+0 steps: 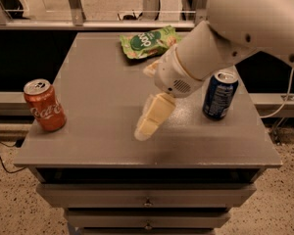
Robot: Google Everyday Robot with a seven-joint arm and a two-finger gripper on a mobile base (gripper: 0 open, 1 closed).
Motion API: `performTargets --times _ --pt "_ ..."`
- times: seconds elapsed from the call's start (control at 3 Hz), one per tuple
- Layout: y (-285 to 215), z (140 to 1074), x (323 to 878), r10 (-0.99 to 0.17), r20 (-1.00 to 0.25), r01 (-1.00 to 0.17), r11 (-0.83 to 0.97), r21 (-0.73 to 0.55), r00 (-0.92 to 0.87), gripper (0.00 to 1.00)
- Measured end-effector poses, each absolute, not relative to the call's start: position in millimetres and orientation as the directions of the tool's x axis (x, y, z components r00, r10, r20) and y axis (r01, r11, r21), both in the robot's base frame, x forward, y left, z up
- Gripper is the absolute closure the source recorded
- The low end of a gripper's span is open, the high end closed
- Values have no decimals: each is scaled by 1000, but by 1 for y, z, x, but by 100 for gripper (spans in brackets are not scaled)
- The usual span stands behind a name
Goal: Move coke can near green rice chip bag
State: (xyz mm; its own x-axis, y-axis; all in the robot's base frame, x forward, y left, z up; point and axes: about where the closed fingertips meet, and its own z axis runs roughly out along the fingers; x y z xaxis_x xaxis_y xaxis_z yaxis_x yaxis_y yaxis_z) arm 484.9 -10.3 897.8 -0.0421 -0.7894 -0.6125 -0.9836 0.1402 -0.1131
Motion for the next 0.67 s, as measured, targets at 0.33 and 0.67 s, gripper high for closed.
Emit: performTargets --times 0.33,0.67 --pt "45 897 505 -693 -721 -988 112 -109 1 0" --pt "94 897 516 -604 -796 -992 80 -100 32 0"
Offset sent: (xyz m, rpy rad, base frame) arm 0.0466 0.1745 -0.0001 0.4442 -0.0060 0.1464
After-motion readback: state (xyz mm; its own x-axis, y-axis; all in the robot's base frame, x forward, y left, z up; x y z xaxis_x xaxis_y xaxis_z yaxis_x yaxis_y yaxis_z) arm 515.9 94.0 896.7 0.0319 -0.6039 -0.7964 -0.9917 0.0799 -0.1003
